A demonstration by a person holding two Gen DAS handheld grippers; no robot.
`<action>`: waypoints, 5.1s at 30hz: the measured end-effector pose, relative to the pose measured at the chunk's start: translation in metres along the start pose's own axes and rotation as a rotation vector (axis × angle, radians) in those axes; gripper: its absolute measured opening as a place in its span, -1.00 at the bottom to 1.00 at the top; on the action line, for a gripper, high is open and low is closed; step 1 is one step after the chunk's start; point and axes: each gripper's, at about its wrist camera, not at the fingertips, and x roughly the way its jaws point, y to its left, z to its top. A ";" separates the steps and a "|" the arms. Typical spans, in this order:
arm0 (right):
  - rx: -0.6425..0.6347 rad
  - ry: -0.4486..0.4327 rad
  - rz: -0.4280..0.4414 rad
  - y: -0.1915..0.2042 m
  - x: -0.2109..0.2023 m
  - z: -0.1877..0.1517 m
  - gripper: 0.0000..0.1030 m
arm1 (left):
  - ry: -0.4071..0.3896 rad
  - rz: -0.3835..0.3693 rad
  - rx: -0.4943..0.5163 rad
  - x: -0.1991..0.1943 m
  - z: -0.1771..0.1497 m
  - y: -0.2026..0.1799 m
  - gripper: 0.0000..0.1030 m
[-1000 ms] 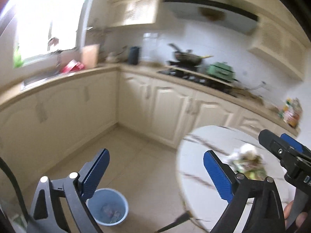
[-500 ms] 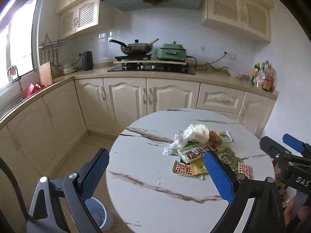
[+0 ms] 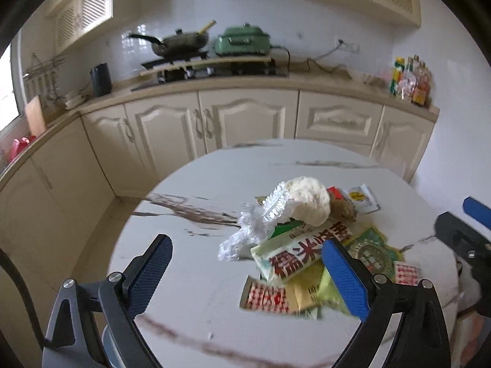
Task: Collect trash
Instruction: 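Grasp the crumpled clear wrapper with the left gripper while the right gripper grasps the white bun, then carry the wrapper and bun over the blue bin and open both grippers, then move both tools back to the table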
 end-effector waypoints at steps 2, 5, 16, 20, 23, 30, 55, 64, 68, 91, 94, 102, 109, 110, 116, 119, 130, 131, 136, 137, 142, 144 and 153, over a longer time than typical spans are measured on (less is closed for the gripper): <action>0.000 0.013 -0.001 -0.002 0.013 0.002 1.00 | 0.039 -0.015 -0.002 0.029 0.006 0.000 0.87; 0.001 0.039 0.001 -0.004 0.032 0.004 1.00 | 0.077 -0.007 0.004 0.065 0.015 0.000 0.87; -0.022 0.109 0.006 0.005 0.084 0.012 1.00 | 0.146 -0.026 -0.002 0.148 0.036 0.018 -0.05; -0.057 0.125 0.019 0.015 0.100 0.020 1.00 | 0.148 -0.063 -0.070 0.157 0.041 0.037 -0.63; -0.099 0.141 0.036 0.030 0.118 0.028 1.00 | 0.112 -0.057 -0.095 0.149 0.042 0.054 -0.63; -0.186 0.180 0.076 0.076 0.168 0.044 0.99 | 0.042 -0.025 -0.126 0.115 0.033 0.089 -0.63; -0.089 0.074 0.146 0.093 0.093 0.050 -0.38 | -0.078 -0.071 -0.228 -0.019 -0.027 0.173 -0.61; -0.260 0.097 0.485 0.269 0.059 0.012 -0.37 | -0.008 0.079 -0.404 -0.056 -0.118 0.295 -0.61; -0.362 0.208 0.590 0.365 0.084 -0.037 -0.36 | 0.096 0.146 -0.494 -0.047 -0.174 0.358 -0.61; -0.477 0.691 0.496 0.519 0.299 -0.227 -0.34 | 0.525 0.254 -0.746 0.023 -0.368 0.549 0.16; -0.463 0.711 0.500 0.521 0.308 -0.232 -0.33 | 0.523 0.251 -0.761 0.020 -0.366 0.560 0.17; -0.465 0.709 0.526 0.531 0.304 -0.243 -0.31 | 0.487 0.304 -0.752 0.005 -0.330 0.543 0.19; -0.491 0.651 0.537 0.536 0.279 -0.229 -0.18 | 0.426 0.354 -0.735 -0.029 -0.313 0.509 0.19; -0.494 0.637 0.540 0.534 0.272 -0.226 -0.18 | 0.414 0.356 -0.736 -0.034 -0.311 0.504 0.19; -0.500 0.521 0.519 0.525 0.220 -0.191 0.14 | 0.308 0.373 -0.745 -0.091 -0.296 0.473 0.19; -0.502 0.458 0.486 0.523 0.193 -0.170 0.37 | 0.230 0.394 -0.726 -0.131 -0.284 0.453 0.20; -0.390 0.071 0.454 0.437 0.024 -0.068 0.96 | -0.151 0.394 -0.566 -0.267 -0.218 0.308 0.30; -0.380 0.046 0.446 0.430 0.015 -0.059 1.00 | -0.193 0.388 -0.547 -0.278 -0.214 0.290 0.35; -0.336 -0.132 0.393 0.370 -0.070 -0.026 1.00 | -0.368 0.423 -0.446 -0.330 -0.212 0.204 0.66; -0.331 -0.161 0.377 0.359 -0.085 -0.022 1.00 | -0.414 0.438 -0.422 -0.344 -0.210 0.182 0.72; -0.258 -0.275 0.348 0.296 -0.155 -0.012 1.00 | -0.562 0.455 -0.337 -0.374 -0.228 0.090 0.91; -0.239 -0.302 0.321 0.275 -0.171 -0.011 1.00 | -0.587 0.433 -0.316 -0.377 -0.233 0.058 0.92; -0.133 -0.423 0.159 0.176 -0.246 -0.022 1.00 | -0.667 0.245 -0.215 -0.394 -0.276 -0.011 0.99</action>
